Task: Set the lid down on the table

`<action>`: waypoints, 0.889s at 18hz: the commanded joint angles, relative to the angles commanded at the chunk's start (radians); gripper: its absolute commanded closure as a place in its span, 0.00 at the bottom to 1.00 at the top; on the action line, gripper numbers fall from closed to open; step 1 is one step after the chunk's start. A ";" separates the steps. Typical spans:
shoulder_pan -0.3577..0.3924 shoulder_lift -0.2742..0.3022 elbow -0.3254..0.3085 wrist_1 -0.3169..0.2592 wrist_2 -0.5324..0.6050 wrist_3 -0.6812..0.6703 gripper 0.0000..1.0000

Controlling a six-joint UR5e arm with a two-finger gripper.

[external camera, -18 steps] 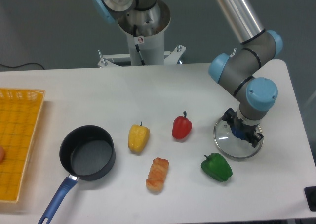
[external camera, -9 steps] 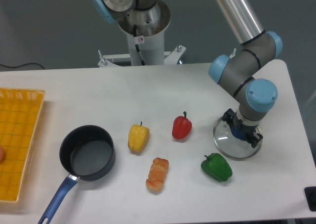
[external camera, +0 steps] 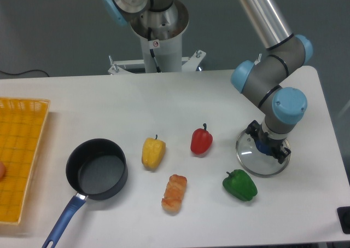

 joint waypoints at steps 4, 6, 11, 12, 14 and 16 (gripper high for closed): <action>-0.002 0.000 0.000 0.000 0.002 0.000 0.51; 0.000 0.000 -0.002 0.000 0.002 0.000 0.48; -0.002 -0.002 0.000 0.002 0.002 0.000 0.47; -0.002 -0.003 0.000 0.002 0.002 0.002 0.43; 0.000 -0.003 -0.002 0.006 0.002 0.002 0.26; -0.002 -0.002 -0.002 0.006 0.002 0.002 0.16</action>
